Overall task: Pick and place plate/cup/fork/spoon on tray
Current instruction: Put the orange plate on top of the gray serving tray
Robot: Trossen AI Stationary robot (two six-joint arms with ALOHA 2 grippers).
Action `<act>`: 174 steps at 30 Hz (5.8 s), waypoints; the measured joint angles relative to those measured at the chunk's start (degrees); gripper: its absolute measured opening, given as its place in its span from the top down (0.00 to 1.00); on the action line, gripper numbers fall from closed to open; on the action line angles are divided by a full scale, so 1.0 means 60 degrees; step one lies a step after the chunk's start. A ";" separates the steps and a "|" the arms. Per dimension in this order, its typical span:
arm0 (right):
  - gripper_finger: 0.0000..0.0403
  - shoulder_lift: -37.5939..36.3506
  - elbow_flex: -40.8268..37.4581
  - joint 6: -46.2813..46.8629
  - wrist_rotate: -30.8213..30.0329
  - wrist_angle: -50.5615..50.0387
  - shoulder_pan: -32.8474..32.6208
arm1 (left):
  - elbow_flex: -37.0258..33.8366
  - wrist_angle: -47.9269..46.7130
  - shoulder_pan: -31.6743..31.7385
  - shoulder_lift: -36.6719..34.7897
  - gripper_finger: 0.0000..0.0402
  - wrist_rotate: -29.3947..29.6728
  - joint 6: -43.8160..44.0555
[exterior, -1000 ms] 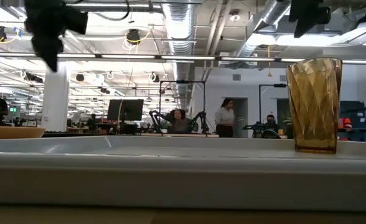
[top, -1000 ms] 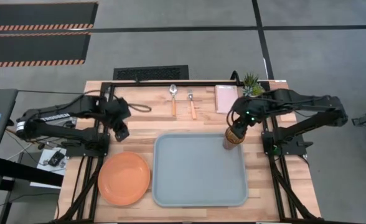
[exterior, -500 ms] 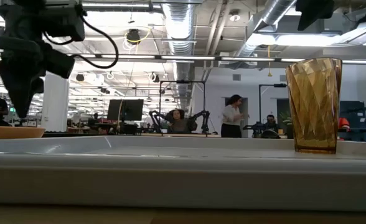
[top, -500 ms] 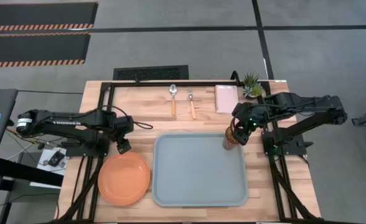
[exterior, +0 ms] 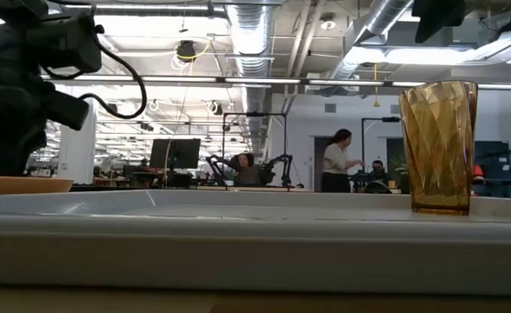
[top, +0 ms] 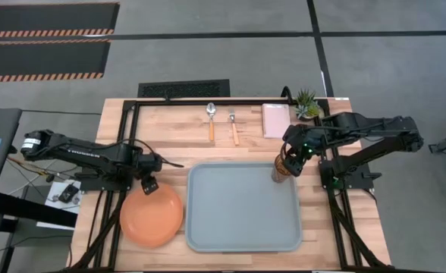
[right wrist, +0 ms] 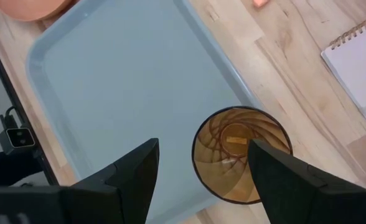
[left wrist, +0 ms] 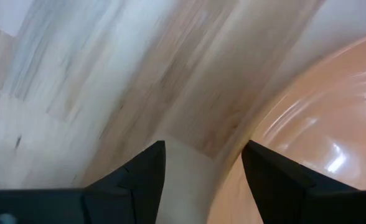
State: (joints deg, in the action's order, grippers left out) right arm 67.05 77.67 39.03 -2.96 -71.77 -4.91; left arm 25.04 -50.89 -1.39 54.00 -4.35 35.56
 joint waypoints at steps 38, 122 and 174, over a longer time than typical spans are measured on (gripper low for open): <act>0.33 0.0004 0.0000 -0.0343 0.0004 0.0042 0.0000 | -0.0077 0.1002 -0.0018 0.1972 0.78 0.0300 0.0652; 0.98 0.2322 -0.0011 -0.1122 -0.1595 0.6435 0.1803 | 0.4109 0.3553 -0.0084 -0.0080 0.91 0.5502 0.3213; 0.98 0.5446 -0.0004 -1.0265 0.2766 0.0057 -0.0484 | 0.4113 0.4509 -0.0080 -0.0940 0.40 0.4363 0.1652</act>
State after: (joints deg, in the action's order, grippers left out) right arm 99.72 77.65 -22.56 13.63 -71.43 -7.81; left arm 49.71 -23.83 -1.87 48.36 21.82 45.47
